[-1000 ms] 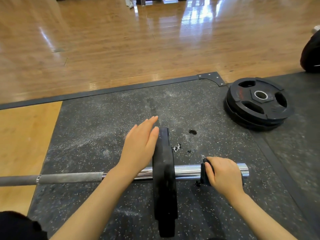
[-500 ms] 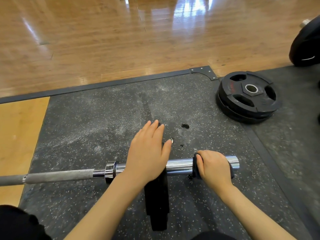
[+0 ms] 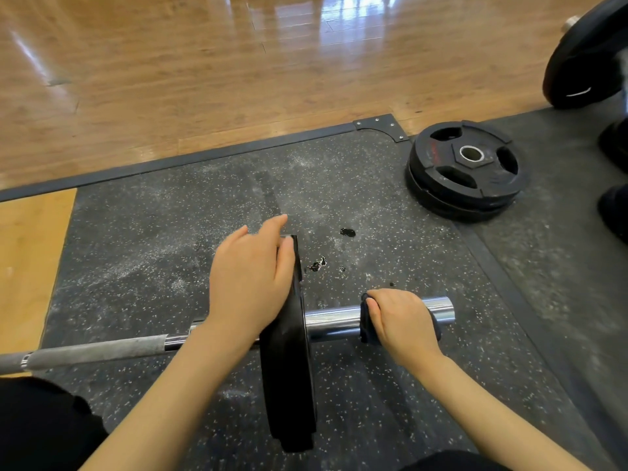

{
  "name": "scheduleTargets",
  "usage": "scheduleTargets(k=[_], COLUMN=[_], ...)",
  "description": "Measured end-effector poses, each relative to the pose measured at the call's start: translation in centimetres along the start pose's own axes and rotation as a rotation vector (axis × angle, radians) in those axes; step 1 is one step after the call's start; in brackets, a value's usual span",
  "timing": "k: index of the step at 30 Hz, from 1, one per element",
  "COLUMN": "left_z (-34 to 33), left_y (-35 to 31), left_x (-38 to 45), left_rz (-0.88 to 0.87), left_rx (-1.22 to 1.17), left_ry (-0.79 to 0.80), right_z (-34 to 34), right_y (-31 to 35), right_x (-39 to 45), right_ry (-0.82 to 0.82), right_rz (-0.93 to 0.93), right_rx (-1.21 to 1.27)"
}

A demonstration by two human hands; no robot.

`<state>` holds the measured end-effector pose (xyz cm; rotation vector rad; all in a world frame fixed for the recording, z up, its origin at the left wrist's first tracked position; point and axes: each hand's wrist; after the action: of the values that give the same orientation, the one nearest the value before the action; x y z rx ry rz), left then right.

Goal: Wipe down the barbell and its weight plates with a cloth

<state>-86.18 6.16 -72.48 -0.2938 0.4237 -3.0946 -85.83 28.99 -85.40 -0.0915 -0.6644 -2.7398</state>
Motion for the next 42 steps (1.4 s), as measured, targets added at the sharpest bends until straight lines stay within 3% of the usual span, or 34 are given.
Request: scheduleTargets(k=[9,19,23,30,34,42], left_z=[-2.1,-2.1,-2.1,-1.8,-1.6,-1.4], left_y=[-0.4,-0.5,-0.5,-0.6,-0.8,-1.2], left_x=[-0.4,-1.1,-1.3,-2.5,-3.2,-3.4], left_rz=[-0.022,-0.020,-0.022,-0.013,-0.020,-0.027], left_rx=[0.008,0.012,0.028,-0.024,-0.019,-0.010], left_ry=[0.215,0.217,0.208,0.179,0.165,0.150], right_z=[-4.0,-0.6,-1.0,-2.3,-0.5,3.0], right_y=[5.8,-1.4,0.1,2.4,-1.1,-8.3], right_x=[0.3,-2.0,-0.9,0.5,-2.1,-4.1], right_ry=[0.099,0.028,0.121,0.310,0.197,0.036], right_rz=[0.168,0.083,0.046,0.274,0.378,0.380], right_rx=[0.012,-0.067,-0.073,-0.067,-0.128,-0.214])
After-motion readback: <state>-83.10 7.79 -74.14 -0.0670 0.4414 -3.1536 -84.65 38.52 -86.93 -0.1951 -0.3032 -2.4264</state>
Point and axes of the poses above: each hand's wrist, its own x-axis towards the middle knuckle, its own z-axis out of the back of the hand, y = z × x, and after that the axes turned 9 degrees about x, right-handed
